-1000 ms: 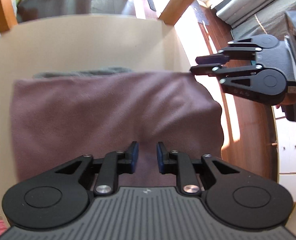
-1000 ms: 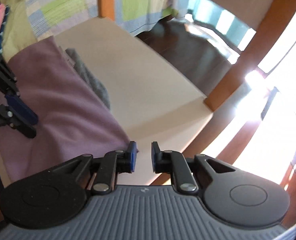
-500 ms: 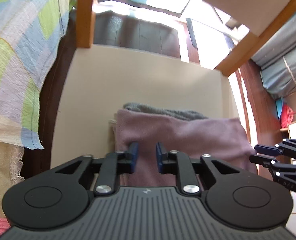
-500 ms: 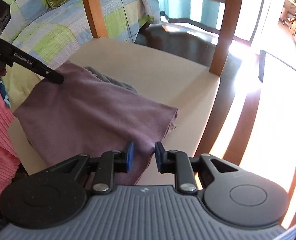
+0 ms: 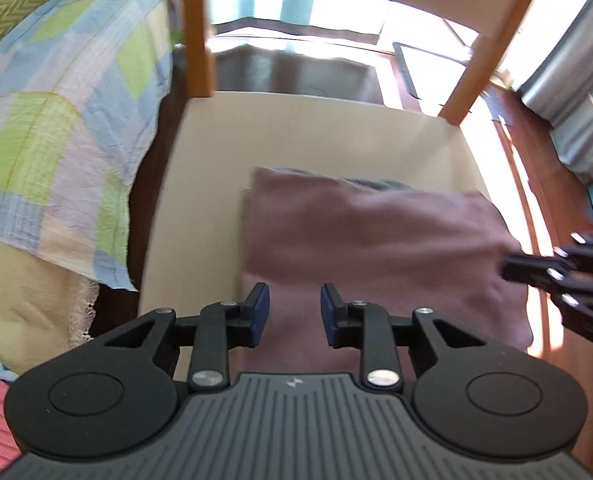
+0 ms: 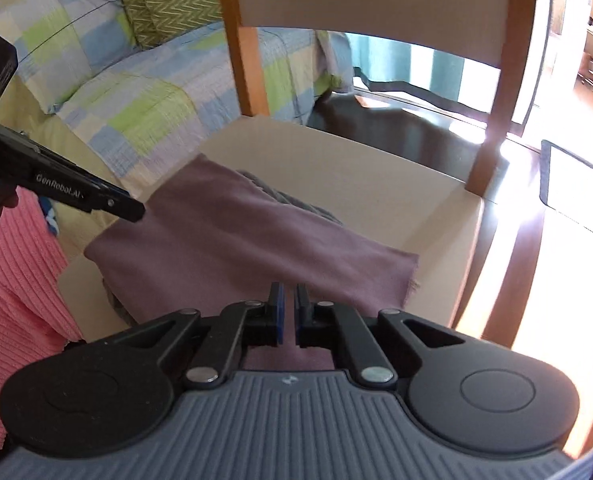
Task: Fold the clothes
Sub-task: 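Smooth and align the tank top on the stack with both grippers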
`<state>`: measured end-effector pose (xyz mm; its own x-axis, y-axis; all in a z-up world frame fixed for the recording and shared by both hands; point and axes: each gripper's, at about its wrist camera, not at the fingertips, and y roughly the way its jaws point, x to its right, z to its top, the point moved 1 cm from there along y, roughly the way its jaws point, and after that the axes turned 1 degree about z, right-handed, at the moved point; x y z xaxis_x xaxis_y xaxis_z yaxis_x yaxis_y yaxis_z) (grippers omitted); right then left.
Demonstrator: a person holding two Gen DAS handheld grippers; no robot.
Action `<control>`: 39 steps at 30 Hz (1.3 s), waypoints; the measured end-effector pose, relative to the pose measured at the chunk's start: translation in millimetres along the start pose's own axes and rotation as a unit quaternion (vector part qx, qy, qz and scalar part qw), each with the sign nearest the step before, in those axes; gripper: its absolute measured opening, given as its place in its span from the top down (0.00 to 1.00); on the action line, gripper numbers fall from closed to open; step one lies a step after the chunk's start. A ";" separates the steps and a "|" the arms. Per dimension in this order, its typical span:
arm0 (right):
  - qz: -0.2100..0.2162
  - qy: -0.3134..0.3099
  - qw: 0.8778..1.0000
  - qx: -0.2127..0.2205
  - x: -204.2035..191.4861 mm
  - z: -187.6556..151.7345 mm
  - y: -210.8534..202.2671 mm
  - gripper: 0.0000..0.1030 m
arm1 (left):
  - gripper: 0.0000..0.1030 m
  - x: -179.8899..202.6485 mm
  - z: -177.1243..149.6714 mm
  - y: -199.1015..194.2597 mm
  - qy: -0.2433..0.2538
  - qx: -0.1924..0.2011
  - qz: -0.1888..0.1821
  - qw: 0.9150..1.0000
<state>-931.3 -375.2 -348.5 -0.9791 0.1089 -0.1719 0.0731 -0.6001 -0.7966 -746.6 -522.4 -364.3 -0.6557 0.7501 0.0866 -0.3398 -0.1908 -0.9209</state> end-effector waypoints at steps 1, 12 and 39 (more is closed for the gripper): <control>0.008 -0.006 1.000 -0.004 -4.2 -2.8 5.0 0.99 | 0.67 6.4 -8.0 3.1 0.012 -0.002 0.003 1.000; -0.004 0.024 0.999 0.029 -7.4 -4.1 -5.0 0.98 | 0.64 8.7 -7.5 -19.0 0.053 0.066 -0.019 0.996; -0.042 0.103 0.993 0.037 30.6 17.1 8.5 0.92 | 0.62 7.0 86.1 30.8 -0.038 -0.042 0.076 0.996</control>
<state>-963.8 -390.6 -350.6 -0.9213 0.3153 -0.2275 -0.0284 -0.6382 -0.7694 -819.7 -577.6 -359.4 -0.7451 0.6663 -0.0303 -0.1772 -0.2416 -0.9540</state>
